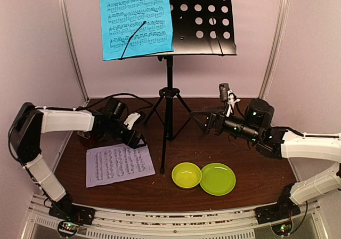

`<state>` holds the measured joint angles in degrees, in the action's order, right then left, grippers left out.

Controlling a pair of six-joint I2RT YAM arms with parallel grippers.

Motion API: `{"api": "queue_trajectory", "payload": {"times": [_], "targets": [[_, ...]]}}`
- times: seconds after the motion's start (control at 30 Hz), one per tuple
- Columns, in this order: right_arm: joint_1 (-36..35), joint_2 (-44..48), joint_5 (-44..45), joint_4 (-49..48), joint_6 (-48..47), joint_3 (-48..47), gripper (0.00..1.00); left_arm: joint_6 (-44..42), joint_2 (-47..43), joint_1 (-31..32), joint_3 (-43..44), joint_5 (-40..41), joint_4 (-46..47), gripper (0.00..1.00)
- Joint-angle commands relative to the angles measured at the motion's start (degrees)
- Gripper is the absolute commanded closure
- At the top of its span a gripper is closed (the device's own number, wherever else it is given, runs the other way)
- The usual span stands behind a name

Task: Set up the instrument practice props

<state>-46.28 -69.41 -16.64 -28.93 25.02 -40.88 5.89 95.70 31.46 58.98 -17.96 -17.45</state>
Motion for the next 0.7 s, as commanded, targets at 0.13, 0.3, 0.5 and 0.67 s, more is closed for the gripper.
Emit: {"api": "queue_trajectory", "payload": {"times": [0.13,0.3,0.5,0.67], "targets": [[-0.44,-0.14,-0.71,-0.71,-0.27,-1.13,0.00,19.60,-20.95,-8.81,-20.36,2.25,10.99,0.23],[-0.42,-0.89,-1.34,-1.30,0.11,-1.53,0.00,27.32,-30.15,-16.79,-29.31,6.52,8.55,0.20],[-0.48,-0.84,-1.49,-1.17,0.14,-1.67,0.00,31.61,-40.53,-28.13,-37.65,10.63,6.27,0.18],[-0.51,-0.57,-1.54,-0.43,-0.17,-1.91,0.00,31.51,-44.53,-32.46,-40.86,11.53,5.73,0.18]]}}
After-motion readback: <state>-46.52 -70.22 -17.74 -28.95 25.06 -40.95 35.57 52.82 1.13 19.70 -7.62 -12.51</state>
